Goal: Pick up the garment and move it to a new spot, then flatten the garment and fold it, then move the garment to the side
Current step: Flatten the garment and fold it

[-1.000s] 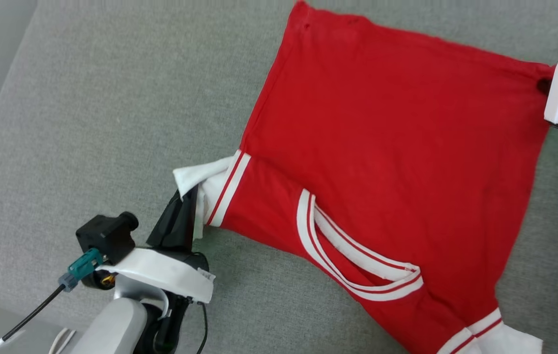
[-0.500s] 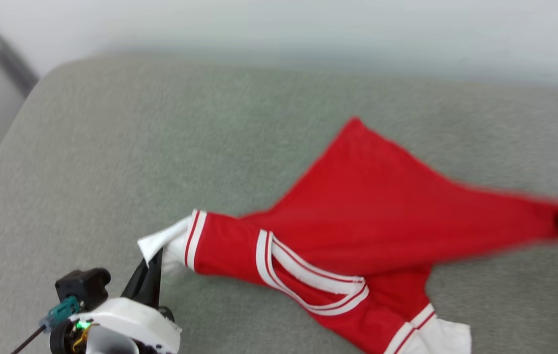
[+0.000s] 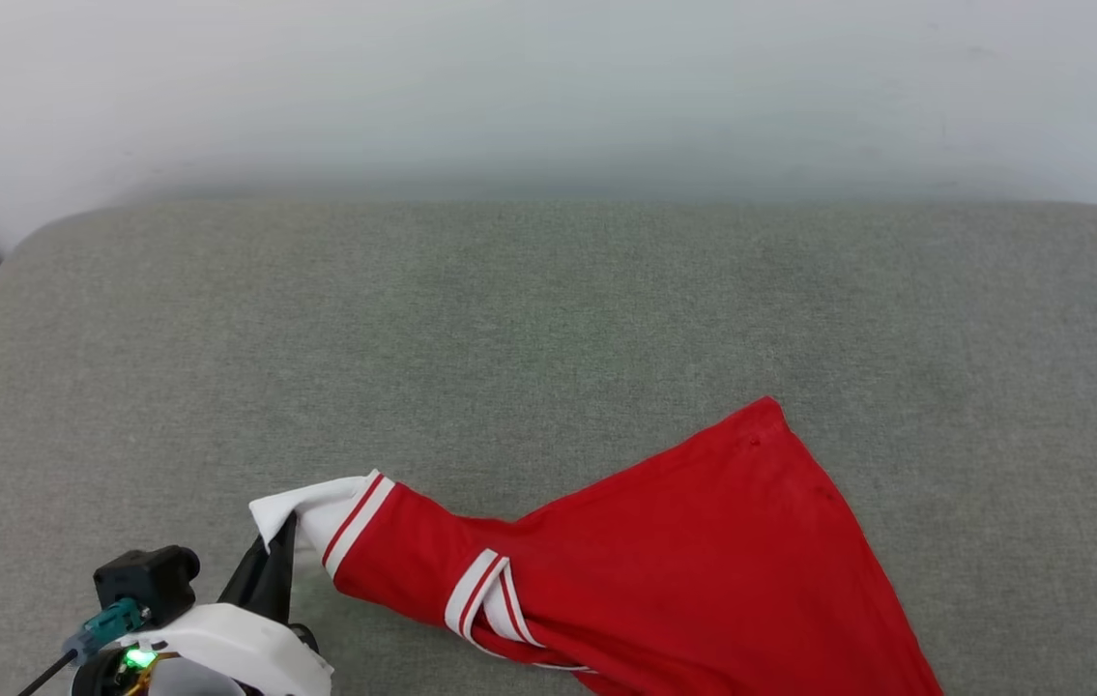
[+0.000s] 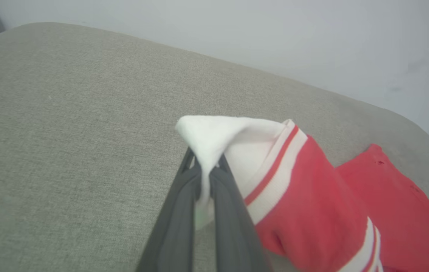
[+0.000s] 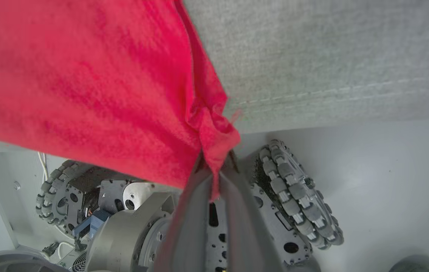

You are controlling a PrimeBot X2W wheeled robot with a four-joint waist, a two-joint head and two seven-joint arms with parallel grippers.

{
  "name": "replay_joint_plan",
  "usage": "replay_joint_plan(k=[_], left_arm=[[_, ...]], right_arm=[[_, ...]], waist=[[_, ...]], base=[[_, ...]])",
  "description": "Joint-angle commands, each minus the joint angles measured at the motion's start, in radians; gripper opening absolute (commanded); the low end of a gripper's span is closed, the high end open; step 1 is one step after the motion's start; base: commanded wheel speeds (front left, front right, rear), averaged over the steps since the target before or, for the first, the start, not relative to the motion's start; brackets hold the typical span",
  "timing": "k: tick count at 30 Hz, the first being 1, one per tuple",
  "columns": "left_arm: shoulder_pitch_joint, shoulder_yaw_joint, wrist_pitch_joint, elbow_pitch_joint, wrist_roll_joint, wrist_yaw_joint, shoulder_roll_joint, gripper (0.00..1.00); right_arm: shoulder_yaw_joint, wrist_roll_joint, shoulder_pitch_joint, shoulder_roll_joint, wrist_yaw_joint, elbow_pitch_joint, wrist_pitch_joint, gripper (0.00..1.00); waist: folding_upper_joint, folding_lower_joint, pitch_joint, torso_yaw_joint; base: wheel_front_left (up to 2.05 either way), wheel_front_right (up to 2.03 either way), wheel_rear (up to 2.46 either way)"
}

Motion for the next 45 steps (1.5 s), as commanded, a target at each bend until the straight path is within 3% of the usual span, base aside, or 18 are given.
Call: replay_joint_plan(k=[1, 2, 10, 15, 22, 30, 38, 39, 40, 41, 42, 45], left_arm=[[-0.014, 0.001, 0.001, -0.002, 0.013, 0.007, 0.015, 0.00], [-0.015, 0.000, 0.004, -0.006, 0.009, 0.008, 0.011, 0.00], [-0.037, -0.009, 0.015, -0.034, 0.026, 0.016, 0.025, 0.00], [-0.063, -0.013, 0.020, -0.065, 0.040, 0.023, 0.028, 0.00], [-0.119, -0.024, 0.021, -0.097, 0.058, 0.018, 0.023, 0.00], [-0.199, -0.051, 0.013, -0.093, 0.078, -0.005, -0.001, 0.00], [-0.254, -0.070, -0.002, -0.078, 0.083, -0.025, -0.028, 0.00], [-0.256, -0.070, -0.005, -0.072, 0.082, -0.027, -0.031, 0.00], [-0.257, -0.071, -0.005, -0.067, 0.077, -0.029, -0.034, 0.00], [-0.258, -0.071, -0.008, -0.061, 0.074, -0.032, -0.034, 0.00], [-0.261, -0.071, -0.010, -0.055, 0.072, -0.037, -0.034, 0.00], [-0.265, -0.072, -0.013, -0.038, 0.074, -0.040, -0.036, 0.00]], right_arm=[[0.002, 0.012, -0.015, 0.006, -0.001, -0.015, -0.047, 0.54], [0.006, 0.012, -0.027, 0.008, -0.001, -0.017, -0.080, 1.00], [0.014, -0.044, -0.212, 0.002, -0.001, 0.038, -0.445, 1.00], [0.044, -0.044, -0.381, -0.014, -0.001, 0.119, -0.563, 1.00], [0.161, -0.006, -0.606, -0.084, -0.001, 0.226, -0.431, 1.00], [0.308, 0.034, -0.834, -0.142, -0.001, 0.327, -0.110, 1.00], [0.415, 0.060, -0.916, -0.165, -0.001, 0.463, -0.010, 1.00], [0.429, 0.064, -0.912, -0.162, -0.001, 0.488, 0.005, 0.93], [0.443, 0.068, -0.906, -0.160, -0.001, 0.511, 0.018, 0.44], [0.457, 0.073, -0.904, -0.159, -0.001, 0.529, 0.025, 0.27], [0.467, 0.079, -0.902, -0.157, -0.001, 0.544, 0.033, 0.00], [0.488, 0.097, -0.915, -0.161, -0.001, 0.560, 0.012, 0.00]], waist=[[0.0000, 0.0003, 0.008, -0.008], [0.0000, 0.0003, 0.011, -0.013], [0.0000, 0.0003, 0.038, -0.020], [0.0000, 0.0003, 0.091, -0.010], [0.0000, 0.0003, 0.187, 0.014], [0.0000, 0.0003, 0.274, 0.066], [0.0000, 0.0003, 0.329, 0.106], [0.0000, 0.0003, 0.331, 0.107], [0.0000, 0.0003, 0.333, 0.108], [0.0000, 0.0003, 0.335, 0.109], [0.0000, 0.0003, 0.337, 0.110], [0.0000, 0.0003, 0.335, 0.109]], base=[[0.00, 0.00, 0.00], [0.00, 0.00, 0.00], [0.00, 0.00, 0.00], [0.00, 0.00, 0.00], [0.00, 0.00, 0.00], [0.00, 0.00, 0.00], [0.00, 0.00, 0.00], [0.00, 0.00, 0.00], [0.00, 0.00, 0.00], [0.00, 0.00, 0.00], [0.00, 0.00, 0.00], [0.00, 0.00, 0.00]])
